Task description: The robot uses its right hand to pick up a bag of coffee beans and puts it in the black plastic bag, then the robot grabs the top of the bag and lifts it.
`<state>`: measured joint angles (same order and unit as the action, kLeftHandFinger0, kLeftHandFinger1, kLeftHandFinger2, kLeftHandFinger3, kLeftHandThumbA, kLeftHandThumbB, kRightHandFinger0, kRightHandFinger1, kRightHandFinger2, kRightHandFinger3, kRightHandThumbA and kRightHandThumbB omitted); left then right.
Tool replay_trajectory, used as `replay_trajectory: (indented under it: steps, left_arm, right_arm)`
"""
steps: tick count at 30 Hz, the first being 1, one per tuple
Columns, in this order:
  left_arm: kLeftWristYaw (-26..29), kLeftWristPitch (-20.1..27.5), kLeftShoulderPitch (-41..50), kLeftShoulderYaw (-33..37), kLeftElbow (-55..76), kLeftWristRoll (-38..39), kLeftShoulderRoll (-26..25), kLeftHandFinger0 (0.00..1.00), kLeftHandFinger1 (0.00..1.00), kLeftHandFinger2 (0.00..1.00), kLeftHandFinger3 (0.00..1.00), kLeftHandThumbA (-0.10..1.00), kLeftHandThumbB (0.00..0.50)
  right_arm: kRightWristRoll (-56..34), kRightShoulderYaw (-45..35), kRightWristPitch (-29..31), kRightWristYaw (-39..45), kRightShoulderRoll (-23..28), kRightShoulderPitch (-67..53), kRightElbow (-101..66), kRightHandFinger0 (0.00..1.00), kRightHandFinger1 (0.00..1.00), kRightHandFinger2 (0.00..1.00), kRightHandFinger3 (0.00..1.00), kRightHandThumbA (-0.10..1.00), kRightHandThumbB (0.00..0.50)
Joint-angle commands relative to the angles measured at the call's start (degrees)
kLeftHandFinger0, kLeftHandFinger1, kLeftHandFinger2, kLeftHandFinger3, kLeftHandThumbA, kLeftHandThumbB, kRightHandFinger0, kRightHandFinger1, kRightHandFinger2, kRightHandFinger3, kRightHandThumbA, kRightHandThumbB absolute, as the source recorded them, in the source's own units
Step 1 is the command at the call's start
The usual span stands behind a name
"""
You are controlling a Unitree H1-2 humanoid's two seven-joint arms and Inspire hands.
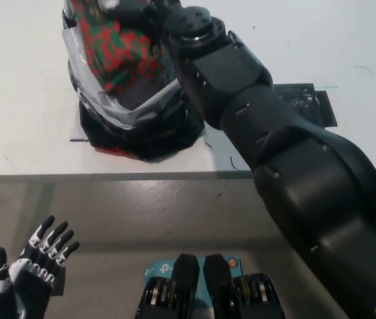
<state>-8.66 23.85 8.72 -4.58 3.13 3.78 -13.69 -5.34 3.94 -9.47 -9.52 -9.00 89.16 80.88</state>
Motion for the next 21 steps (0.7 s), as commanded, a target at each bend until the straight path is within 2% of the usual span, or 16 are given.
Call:
replay_trajectory:
  steps: [1, 3, 4, 5, 6, 7, 8, 11, 12, 13, 14, 15, 16, 17, 19, 21]
  left_arm:
    - [-0.3, 0.6, -0.2, -0.2, 1.8, -0.1, -1.2, 1.0, 1.0, 1.0, 1.0, 1.0, 0.31]
    - [-0.2, 0.5, -0.5, -0.2, 1.7, -0.3, -1.2, 1.0, 1.0, 1.0, 1.0, 1.0, 0.31]
    - [-0.3, 0.3, -0.7, -0.2, 1.7, -0.4, -1.3, 1.0, 1.0, 1.0, 1.0, 1.0, 0.321]
    - [-0.3, 0.2, -0.6, -0.1, 1.7, -0.4, -1.3, 1.0, 1.0, 1.0, 1.0, 1.0, 0.323]
    - [-0.3, 0.2, -0.6, -0.1, 1.7, -0.4, -1.3, 1.0, 1.0, 1.0, 1.0, 1.0, 0.324]
    - [-0.2, 0.4, -0.6, -0.2, 1.6, -0.4, -1.3, 1.0, 1.0, 1.0, 1.0, 1.0, 0.323]
    - [-0.3, 0.2, -0.5, -0.2, 1.7, -0.3, -1.3, 1.0, 1.0, 1.0, 1.0, 1.0, 0.323]
    - [-0.2, -0.1, -0.3, -0.2, 1.9, -0.3, -1.3, 1.0, 1.0, 1.0, 1.0, 1.0, 0.324]
    - [-0.2, -0.2, -0.2, -0.2, 2.1, -0.3, -1.3, 1.0, 1.0, 1.0, 1.0, 1.0, 0.316]
    - [-0.2, -0.6, -0.3, -0.2, 2.2, -0.2, -1.2, 1.0, 1.0, 1.0, 1.0, 1.0, 0.321]
    - [-0.2, -0.5, -0.3, -0.1, 2.2, -0.2, -1.2, 1.0, 1.0, 1.0, 1.0, 1.0, 0.315]
    - [-0.2, -0.4, -0.3, -0.1, 2.2, -0.2, -1.2, 1.0, 1.0, 1.0, 1.0, 1.0, 0.315]
    - [-0.2, -0.3, -0.4, -0.1, 2.2, -0.2, -1.2, 1.0, 1.0, 1.0, 1.0, 1.0, 0.314]
    - [-0.3, -0.5, -0.4, 0.0, 2.4, -0.3, -1.1, 1.0, 1.0, 1.0, 1.0, 1.0, 0.322]
    - [-0.2, -0.6, -0.6, 0.0, 2.5, -0.5, -1.1, 1.0, 1.0, 1.0, 1.0, 1.0, 0.322]
    - [-0.2, -0.2, -0.5, -0.1, 2.6, 0.0, -1.0, 1.0, 1.0, 1.0, 1.0, 1.0, 0.316]
  right_arm:
    - [4.9, 2.4, 8.1, -5.7, 2.3, 3.8, -0.4, 0.01, 0.45, 0.88, 0.9, -0.1, 0.147]
    - [5.0, 2.6, 8.4, -6.0, 2.4, 3.9, -0.3, 0.0, 0.42, 0.86, 0.84, -0.1, 0.14]
    - [5.2, 2.6, 8.9, -6.2, 2.6, 3.9, -0.3, 0.0, 0.4, 0.84, 0.78, -0.1, 0.144]
    - [5.2, 2.6, 9.2, -6.3, 2.6, 3.9, -0.3, 0.04, 0.47, 0.89, 0.79, -0.1, 0.157]
    - [5.2, 2.5, 9.5, -6.3, 2.6, 4.0, -0.4, 0.03, 0.45, 0.87, 0.77, -0.1, 0.158]
    - [5.4, 2.6, 10.0, -6.5, 2.6, 4.1, -0.4, 0.04, 0.47, 0.88, 0.78, -0.1, 0.164]
    - [5.7, 2.9, 10.5, -6.6, 2.6, 4.1, -0.4, 0.11, 0.53, 0.91, 0.78, -0.1, 0.179]
    - [6.7, 3.6, 11.5, -7.3, 2.7, 4.1, -0.4, 0.1, 0.4, 0.69, 0.7, -0.1, 0.195]
    - [7.6, 4.3, 11.9, -7.6, 2.6, 4.2, -0.5, 0.39, 0.65, 0.88, 0.79, -0.09, 0.24]
    - [8.8, 5.7, 12.2, -4.6, 2.8, 4.4, -0.6, 0.51, 0.74, 1.0, 1.0, 0.33, 0.342]
    - [8.7, 5.9, 12.1, -2.3, 2.9, 4.5, -0.6, 0.59, 0.85, 1.0, 1.0, 0.47, 0.414]
    - [8.5, 5.9, 12.1, -0.8, 3.0, 4.6, -0.6, 0.59, 0.85, 1.0, 1.0, 0.47, 0.414]
    - [8.4, 5.9, 12.1, -0.1, 3.1, 4.6, -0.6, 0.63, 0.87, 1.0, 1.0, 0.51, 0.426]
    - [9.5, 7.5, 12.4, 3.1, 3.5, 4.6, -1.0, 1.0, 1.0, 1.0, 1.0, 0.76, 0.489]
    - [10.5, 8.5, 13.0, 4.3, 3.8, 4.5, -1.3, 1.0, 1.0, 1.0, 1.0, 0.83, 0.5]
    - [10.5, 8.7, 13.3, 4.9, 4.0, 4.4, -1.5, 1.0, 1.0, 1.0, 1.0, 0.9, 0.475]
